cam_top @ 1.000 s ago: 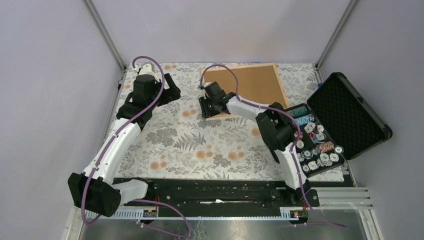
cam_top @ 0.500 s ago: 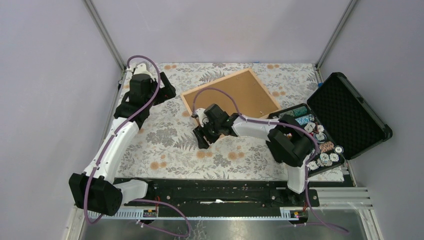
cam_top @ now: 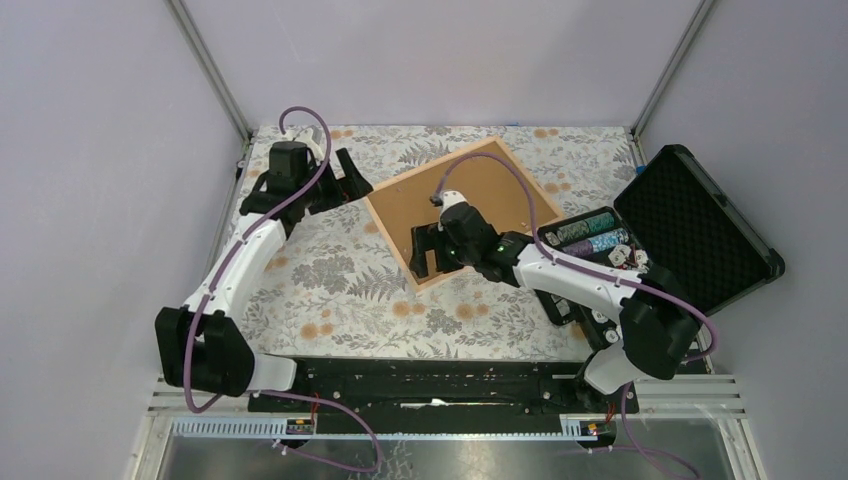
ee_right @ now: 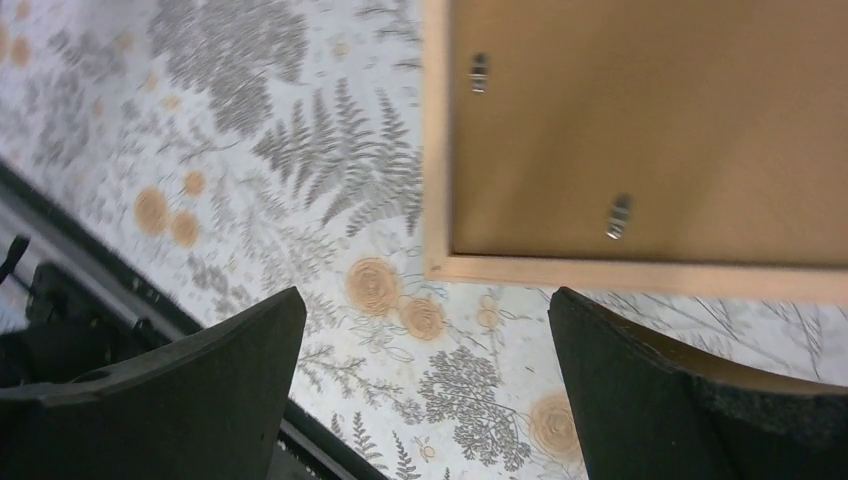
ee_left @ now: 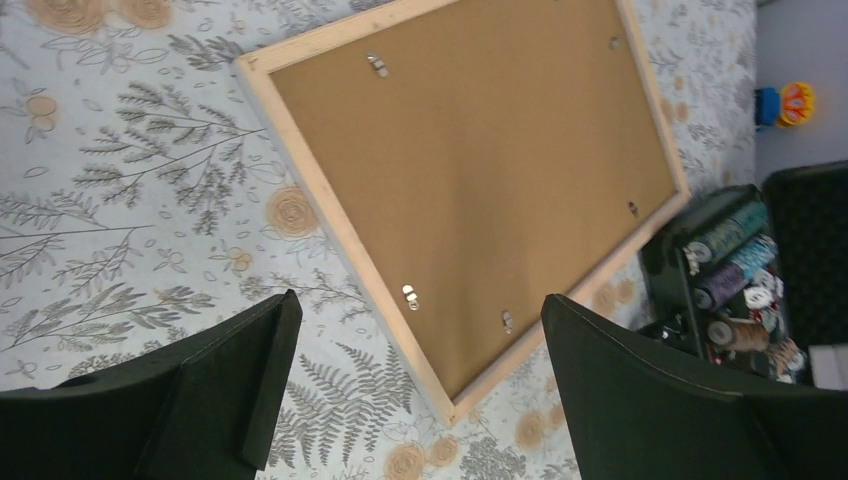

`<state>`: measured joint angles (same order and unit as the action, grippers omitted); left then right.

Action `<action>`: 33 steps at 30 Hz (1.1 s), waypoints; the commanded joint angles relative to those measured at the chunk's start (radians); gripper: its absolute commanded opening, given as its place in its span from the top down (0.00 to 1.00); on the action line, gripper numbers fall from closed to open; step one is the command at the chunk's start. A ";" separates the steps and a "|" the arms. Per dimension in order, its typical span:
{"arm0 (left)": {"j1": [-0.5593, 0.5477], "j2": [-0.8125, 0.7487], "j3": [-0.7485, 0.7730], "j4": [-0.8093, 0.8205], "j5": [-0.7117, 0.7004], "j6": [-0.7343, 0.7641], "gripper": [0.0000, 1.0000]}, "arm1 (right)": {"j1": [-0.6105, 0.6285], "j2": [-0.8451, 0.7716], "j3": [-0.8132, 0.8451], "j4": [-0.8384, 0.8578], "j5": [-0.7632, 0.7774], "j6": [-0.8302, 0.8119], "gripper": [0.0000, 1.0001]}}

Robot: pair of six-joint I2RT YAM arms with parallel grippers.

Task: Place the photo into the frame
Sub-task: Move the photo frame to the center of the board, then adjust the photo frame at the center of the board.

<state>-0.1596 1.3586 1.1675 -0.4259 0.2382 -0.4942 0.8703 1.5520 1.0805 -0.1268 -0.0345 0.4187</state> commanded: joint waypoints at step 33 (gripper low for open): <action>0.007 -0.218 -0.053 0.160 0.085 -0.040 0.01 | -0.201 0.310 0.086 -0.379 0.406 0.803 0.41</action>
<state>-0.1570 1.1641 1.1187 -0.3336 0.2943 -0.5362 0.6807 1.8496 1.1782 -0.5320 0.3542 1.2350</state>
